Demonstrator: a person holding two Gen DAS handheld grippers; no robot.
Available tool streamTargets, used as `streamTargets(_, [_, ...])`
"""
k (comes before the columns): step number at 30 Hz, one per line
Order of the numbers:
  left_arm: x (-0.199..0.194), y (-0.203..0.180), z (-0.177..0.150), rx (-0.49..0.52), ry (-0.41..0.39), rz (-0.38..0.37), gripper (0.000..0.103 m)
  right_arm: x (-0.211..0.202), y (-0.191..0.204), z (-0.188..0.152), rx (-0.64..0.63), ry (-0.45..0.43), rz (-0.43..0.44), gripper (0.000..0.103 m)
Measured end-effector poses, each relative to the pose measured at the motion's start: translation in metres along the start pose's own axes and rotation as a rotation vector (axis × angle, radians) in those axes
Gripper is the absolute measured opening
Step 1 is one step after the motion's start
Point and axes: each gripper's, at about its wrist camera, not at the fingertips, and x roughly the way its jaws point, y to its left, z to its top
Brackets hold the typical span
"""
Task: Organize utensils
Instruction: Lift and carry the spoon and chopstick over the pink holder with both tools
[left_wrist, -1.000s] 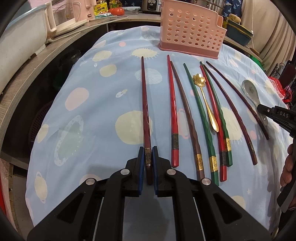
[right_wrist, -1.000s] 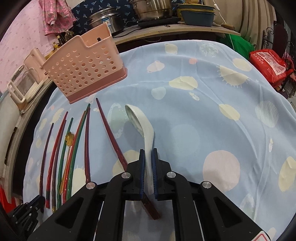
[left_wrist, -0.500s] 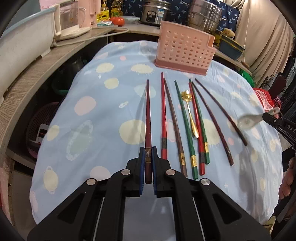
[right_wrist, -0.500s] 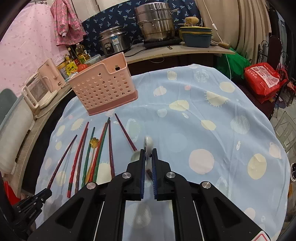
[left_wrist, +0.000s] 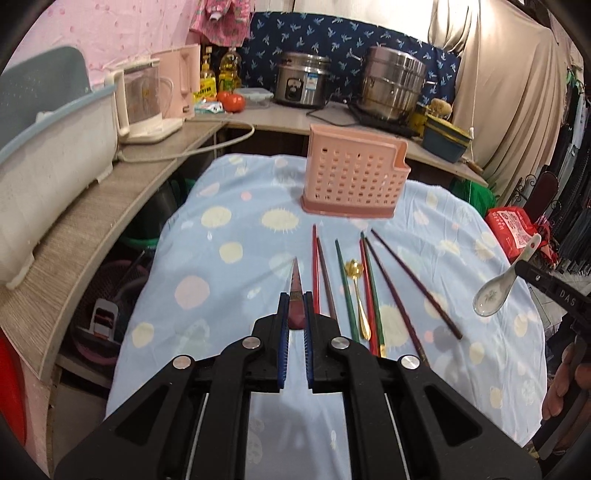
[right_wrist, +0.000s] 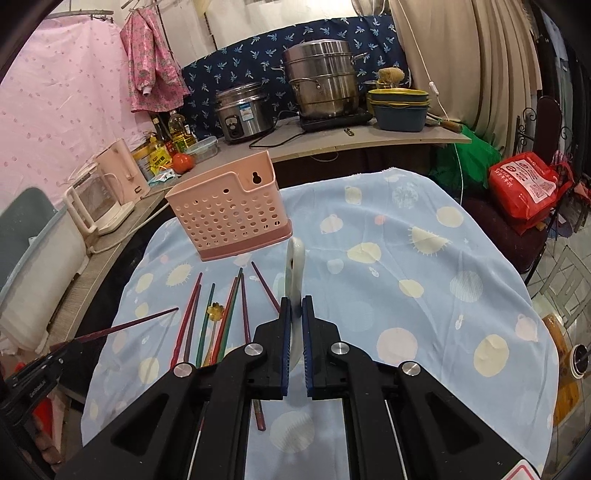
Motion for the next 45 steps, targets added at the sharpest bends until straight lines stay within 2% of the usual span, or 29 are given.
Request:
streamTargets(12, [-0.025, -0.009, 0.076, 0.042, -0.16, -0.008, 0.006, 0.0, 0.011, 0.042, -0.029, -0.062, 0.029, 0.006])
streamTargets(20, [-0.033, -0.019, 0.129, 0.068, -0.253, -0.021, 0.006, 0.022, 0.019, 0.075, -0.029, -0.069, 0.057, 0.006])
streamTargets(31, [-0.029, -0.052, 0.244, 0.098, -0.431, -0.042, 0.006, 0.08, 0.037, 0.157, -0.025, -0.1, 0.075, 0.006])
streamTargets(37, [0.006, -0.065, 0.287, 0.112, -0.451, -0.043, 0.006, 0.125, 0.047, 0.191, -0.036, -0.102, 0.067, 0.006])
streamTargets(41, [0.042, -0.062, 0.291, 0.098, -0.408, -0.052, 0.006, 0.157, 0.052, 0.198, -0.039, -0.081, 0.064, 0.006])
streamTargets(45, [0.077, -0.057, 0.28, 0.083, -0.348, -0.054, 0.006, 0.184, 0.05, 0.194, -0.034, -0.042, 0.058, 0.006])
